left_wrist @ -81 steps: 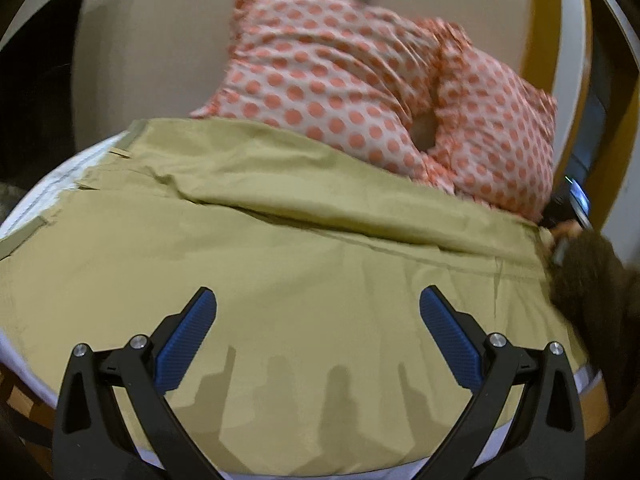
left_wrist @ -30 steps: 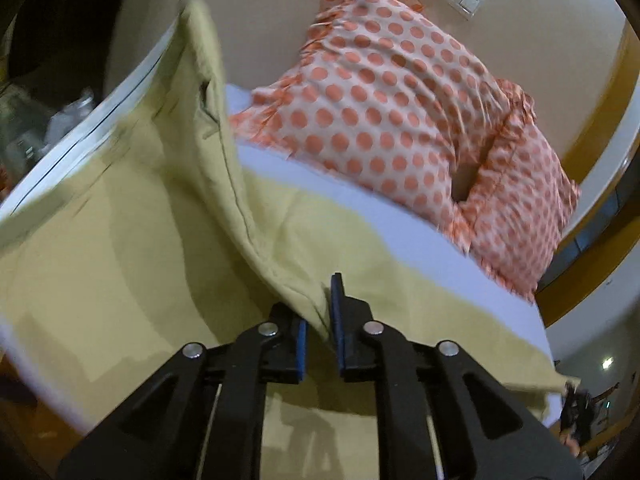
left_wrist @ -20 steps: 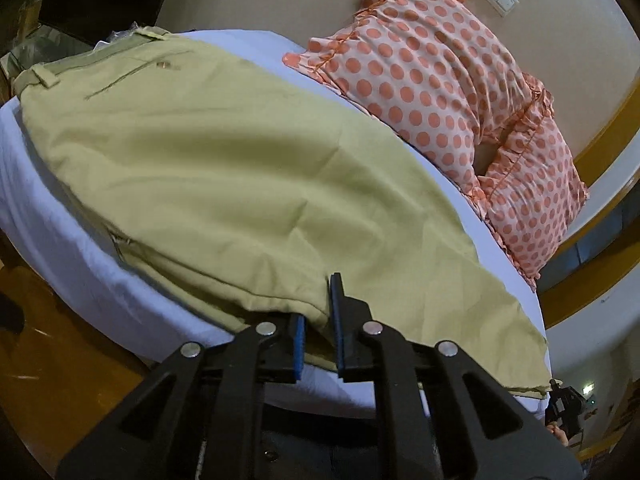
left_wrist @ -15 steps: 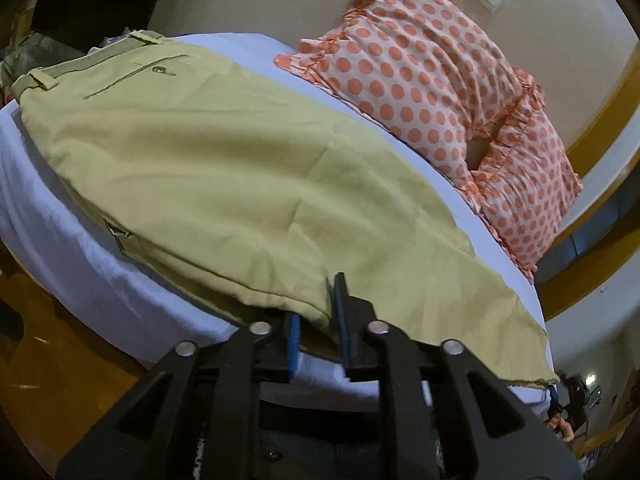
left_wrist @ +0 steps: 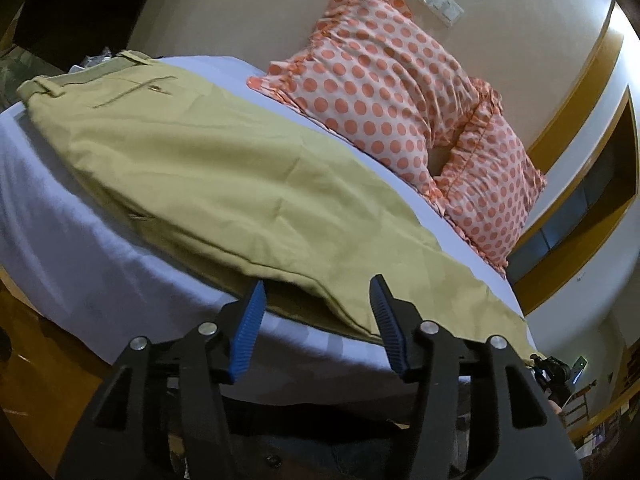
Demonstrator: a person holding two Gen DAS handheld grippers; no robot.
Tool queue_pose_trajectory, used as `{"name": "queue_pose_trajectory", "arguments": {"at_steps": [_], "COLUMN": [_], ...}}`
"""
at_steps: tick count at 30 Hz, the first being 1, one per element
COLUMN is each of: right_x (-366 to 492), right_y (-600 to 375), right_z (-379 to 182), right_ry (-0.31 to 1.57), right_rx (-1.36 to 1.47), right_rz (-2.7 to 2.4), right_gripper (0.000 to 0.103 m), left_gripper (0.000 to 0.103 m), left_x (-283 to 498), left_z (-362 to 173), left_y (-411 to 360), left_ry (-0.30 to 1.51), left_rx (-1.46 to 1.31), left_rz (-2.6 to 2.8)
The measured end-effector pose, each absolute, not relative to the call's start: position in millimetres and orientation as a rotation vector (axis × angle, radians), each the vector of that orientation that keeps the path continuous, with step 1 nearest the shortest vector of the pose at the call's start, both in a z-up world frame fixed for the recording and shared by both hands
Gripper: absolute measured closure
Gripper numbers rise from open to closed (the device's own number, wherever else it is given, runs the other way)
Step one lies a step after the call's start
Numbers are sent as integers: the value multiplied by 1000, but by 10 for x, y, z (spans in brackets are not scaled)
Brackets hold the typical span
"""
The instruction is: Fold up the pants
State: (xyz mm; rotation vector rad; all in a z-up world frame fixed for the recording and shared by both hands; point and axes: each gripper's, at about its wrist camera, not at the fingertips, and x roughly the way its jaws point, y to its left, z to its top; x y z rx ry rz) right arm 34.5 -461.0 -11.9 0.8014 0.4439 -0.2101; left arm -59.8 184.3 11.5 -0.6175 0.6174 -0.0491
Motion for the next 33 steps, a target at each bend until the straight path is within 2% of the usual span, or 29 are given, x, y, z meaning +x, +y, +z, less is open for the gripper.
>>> {"name": "queue_pose_trajectory", "arguments": {"at_steps": [3,8,11,13,14,15,16,17,19,26,30,33], "right_x": [450,721,811,860,857,833,802,731,653,782,838,805], "right_y": [-4272,-3154,-2232,-1561,-1380,-1182,-1116,-1107,-1231,-1726,-1712,-1688], "right_z": [268,838,899,749,675,572,531,508,533,506,446,441], "right_ry": [377,365,453,625,689,763,780,769,735,733,752,752], "right_rx": [693,553,442,291,243,181,157,147,173,323,331,331], "right_rz": [-95,300,563,693,719,736,733,728,710,604,597,608], "right_gripper": [97,97,97,93,82,76,64,43,23,20,20,19], "left_gripper": [43,40,35,33,31,29,29,28,27,26,20,19], "left_x": [-681,-716,-745,-757,-763,-777,-794,-812,-832,-708,-663,-646], "left_z": [127,127,133,136,138,142,146,147,141,71,81,100], "left_y": [1936,1997,2016,2039,2053,2071,2098,2120,2175,2212,2179,2185], "left_ry": [589,580,573,569,568,567,564,561,556,586,594,598], "left_rx": [-627,-620,-609,-607,-607,-606,-605,-605,-605,-608,-599,-624], "left_rz": [-10,38,58,68,74,86,96,99,111,121,123,123]}}
